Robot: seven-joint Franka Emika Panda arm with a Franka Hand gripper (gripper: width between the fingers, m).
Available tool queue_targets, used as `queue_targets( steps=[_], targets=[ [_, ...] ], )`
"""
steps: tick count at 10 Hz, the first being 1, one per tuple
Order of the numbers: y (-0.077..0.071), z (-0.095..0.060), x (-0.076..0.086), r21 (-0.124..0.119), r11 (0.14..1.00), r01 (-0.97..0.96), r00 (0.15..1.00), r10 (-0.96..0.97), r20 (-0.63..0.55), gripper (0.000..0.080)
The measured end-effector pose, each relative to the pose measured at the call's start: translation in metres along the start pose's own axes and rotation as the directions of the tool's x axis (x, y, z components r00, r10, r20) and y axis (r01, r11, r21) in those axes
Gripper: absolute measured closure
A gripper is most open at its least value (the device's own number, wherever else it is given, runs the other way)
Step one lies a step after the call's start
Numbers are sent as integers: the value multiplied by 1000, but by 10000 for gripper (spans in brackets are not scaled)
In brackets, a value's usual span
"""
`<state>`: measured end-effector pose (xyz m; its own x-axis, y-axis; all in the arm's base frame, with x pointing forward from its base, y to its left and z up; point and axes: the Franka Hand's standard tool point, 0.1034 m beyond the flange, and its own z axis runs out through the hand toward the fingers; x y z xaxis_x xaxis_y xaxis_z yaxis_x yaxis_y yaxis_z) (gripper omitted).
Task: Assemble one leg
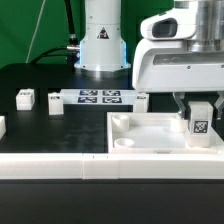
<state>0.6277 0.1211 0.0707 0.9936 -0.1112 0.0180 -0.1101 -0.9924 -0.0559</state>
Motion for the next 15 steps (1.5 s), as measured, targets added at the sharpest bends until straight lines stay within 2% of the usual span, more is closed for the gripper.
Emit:
queue_targets(
  steps=[2,3,4,6,7,10,11,13,15],
  targets=[
    [2,0,1,6,998,-58,998,58,-7,507],
    [2,0,0,18,985,-171,985,171,-10,507],
    [2,0,-1,27,937,-350,937,350,-10,507],
    [2,0,-1,32,815,-579,815,579,0,506],
    [2,0,-1,35,745,-667,745,667,8,506],
    [2,0,1,40,461,-886,463,886,27,506],
    [2,0,1,39,427,-903,428,903,31,506],
    [-2,0,0,32,163,-986,165,985,42,506],
    [-2,0,-1,25,-27,-999,-26,999,44,506]
  ],
)
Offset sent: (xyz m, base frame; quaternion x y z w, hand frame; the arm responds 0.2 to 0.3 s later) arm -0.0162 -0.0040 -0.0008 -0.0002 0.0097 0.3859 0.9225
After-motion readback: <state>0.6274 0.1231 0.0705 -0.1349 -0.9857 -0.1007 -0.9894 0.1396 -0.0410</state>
